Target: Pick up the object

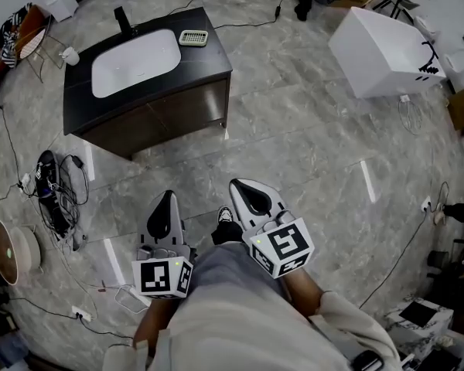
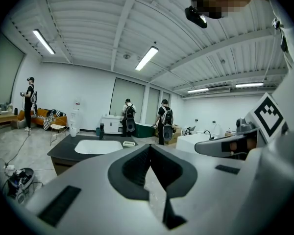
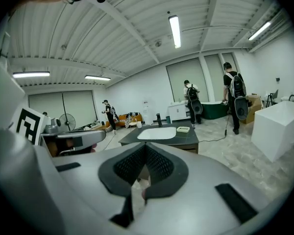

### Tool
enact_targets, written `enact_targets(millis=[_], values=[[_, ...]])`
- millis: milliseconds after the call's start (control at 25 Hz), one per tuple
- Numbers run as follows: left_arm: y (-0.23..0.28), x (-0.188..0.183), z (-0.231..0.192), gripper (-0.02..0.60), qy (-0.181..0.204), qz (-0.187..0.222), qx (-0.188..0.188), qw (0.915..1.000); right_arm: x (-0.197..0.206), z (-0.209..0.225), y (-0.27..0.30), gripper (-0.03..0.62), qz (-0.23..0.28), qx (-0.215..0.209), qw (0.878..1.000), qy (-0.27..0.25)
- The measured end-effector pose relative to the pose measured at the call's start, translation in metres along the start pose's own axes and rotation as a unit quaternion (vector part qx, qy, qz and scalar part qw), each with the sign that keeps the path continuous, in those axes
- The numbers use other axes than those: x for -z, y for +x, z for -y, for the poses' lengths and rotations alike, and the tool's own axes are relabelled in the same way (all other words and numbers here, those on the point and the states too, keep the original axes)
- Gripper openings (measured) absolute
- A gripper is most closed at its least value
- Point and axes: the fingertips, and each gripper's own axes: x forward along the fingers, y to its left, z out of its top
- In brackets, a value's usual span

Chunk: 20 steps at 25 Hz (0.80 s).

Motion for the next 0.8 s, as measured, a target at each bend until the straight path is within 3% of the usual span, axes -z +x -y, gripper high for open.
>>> enact_targets(millis=[360,800], values=[[0.054,0.010,0.014,0.002,0.018,-0.023,0.004,0.9996,0.003,0.042,0.019,0.009,-0.030,0.007,1.000,0.000],[0.097,0.017,0.010,0.002,-0.007,-0.021,0.013,0.9997,0.005,0.074,0.043,0.009,-0.060,0.020,0.998,0.001]])
